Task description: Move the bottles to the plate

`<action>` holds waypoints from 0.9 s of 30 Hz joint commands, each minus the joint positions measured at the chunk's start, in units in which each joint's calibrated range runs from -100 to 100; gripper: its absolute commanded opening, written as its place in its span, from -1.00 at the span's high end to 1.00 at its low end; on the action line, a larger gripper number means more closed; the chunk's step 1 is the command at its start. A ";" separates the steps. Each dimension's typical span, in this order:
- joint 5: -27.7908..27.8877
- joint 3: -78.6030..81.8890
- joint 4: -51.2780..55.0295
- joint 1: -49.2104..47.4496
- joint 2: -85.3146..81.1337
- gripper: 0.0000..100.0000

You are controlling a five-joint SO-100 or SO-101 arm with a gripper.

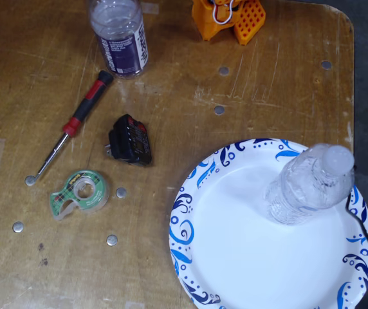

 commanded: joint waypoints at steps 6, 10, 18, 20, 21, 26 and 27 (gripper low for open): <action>-0.20 6.85 -7.27 -0.61 -0.33 0.37; -0.20 9.73 -10.49 -2.23 -0.33 0.30; -1.19 15.59 -16.41 -3.63 -0.33 0.23; -1.19 16.85 -17.89 -3.63 -0.33 0.23; -1.19 17.39 -18.32 -3.63 -0.33 0.23; -2.44 18.02 -17.97 -2.56 -0.33 0.24; -2.75 18.47 -18.15 -2.56 -0.33 0.25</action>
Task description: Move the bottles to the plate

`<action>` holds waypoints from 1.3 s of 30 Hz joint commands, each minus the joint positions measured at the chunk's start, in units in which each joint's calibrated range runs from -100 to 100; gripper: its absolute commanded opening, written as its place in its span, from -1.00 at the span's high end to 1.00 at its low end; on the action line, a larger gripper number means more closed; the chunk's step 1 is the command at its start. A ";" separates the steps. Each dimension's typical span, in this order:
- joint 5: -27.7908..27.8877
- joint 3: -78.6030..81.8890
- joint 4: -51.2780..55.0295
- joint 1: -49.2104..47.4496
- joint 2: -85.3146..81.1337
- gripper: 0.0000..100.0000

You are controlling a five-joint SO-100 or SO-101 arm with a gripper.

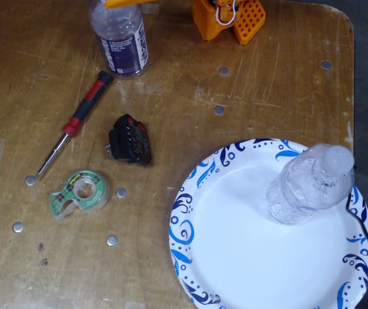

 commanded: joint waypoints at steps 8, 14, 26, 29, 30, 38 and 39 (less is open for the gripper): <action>-1.61 1.84 -0.70 0.74 -0.41 0.25; -2.13 1.84 -0.96 0.74 -0.41 0.25; -3.17 1.84 -1.40 2.58 -0.50 0.69; -2.91 1.39 -1.40 3.44 -0.50 0.78; -2.91 1.30 -1.40 3.44 -0.50 0.79; -3.28 0.84 -2.09 3.11 -0.50 0.80; -3.33 0.84 -2.79 3.11 -0.50 0.80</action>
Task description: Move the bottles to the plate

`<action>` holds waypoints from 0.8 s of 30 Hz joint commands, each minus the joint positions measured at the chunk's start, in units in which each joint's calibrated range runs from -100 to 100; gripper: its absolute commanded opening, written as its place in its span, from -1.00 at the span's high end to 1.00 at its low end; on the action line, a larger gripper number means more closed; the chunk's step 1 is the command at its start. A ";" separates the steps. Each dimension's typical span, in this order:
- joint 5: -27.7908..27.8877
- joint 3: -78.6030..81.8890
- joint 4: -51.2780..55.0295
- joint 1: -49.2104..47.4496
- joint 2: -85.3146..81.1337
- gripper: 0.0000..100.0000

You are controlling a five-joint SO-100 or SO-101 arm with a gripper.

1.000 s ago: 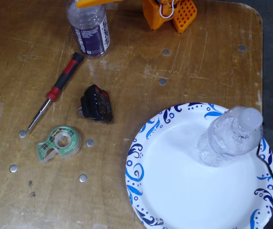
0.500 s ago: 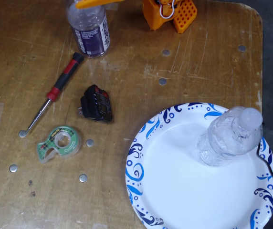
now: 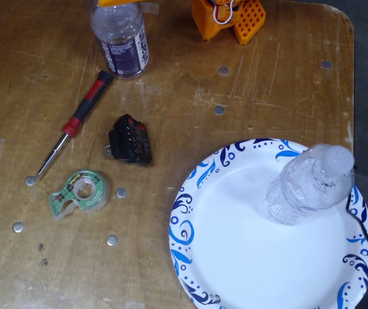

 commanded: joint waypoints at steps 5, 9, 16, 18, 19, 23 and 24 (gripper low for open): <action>-0.15 -1.22 -6.47 -0.31 -0.50 0.80; -0.15 -1.22 -9.86 -0.74 -0.41 0.81; -0.20 -1.31 -21.44 -3.00 -0.33 0.87; -0.20 -1.31 -23.70 -3.22 -0.33 0.87; -0.20 -1.76 -24.05 -3.33 -0.33 0.87; -0.31 -3.57 -23.87 -7.21 -0.33 0.87; -0.99 -3.93 -23.87 -8.07 -0.33 0.87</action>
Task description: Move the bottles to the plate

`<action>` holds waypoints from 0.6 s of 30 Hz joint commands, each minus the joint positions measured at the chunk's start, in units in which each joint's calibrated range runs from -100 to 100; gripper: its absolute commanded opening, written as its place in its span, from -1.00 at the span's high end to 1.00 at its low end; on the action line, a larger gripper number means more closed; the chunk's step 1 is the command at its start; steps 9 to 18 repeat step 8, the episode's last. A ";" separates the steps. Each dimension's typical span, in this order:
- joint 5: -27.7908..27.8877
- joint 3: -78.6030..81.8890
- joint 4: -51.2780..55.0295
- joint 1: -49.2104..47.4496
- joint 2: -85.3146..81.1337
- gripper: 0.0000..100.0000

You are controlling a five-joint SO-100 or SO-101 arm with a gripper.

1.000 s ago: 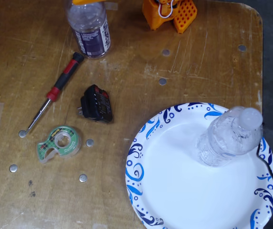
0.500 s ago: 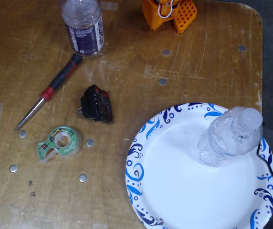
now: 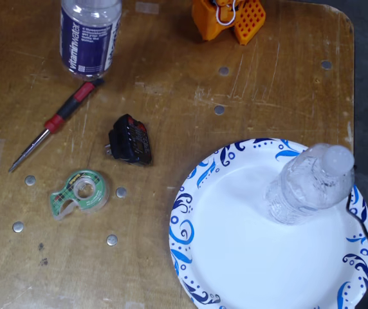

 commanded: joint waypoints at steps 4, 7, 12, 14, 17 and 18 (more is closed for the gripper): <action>-2.39 -4.83 -1.24 -7.17 -0.33 0.87; -2.71 -5.37 -1.50 -11.38 -0.33 0.87; -2.71 -5.37 -1.58 -12.78 -0.33 0.87; -2.71 -5.37 -1.58 -12.78 -0.33 0.87; -2.71 -5.37 -1.58 -12.78 -0.33 0.87; -2.71 -5.37 -1.58 -12.78 -0.33 0.87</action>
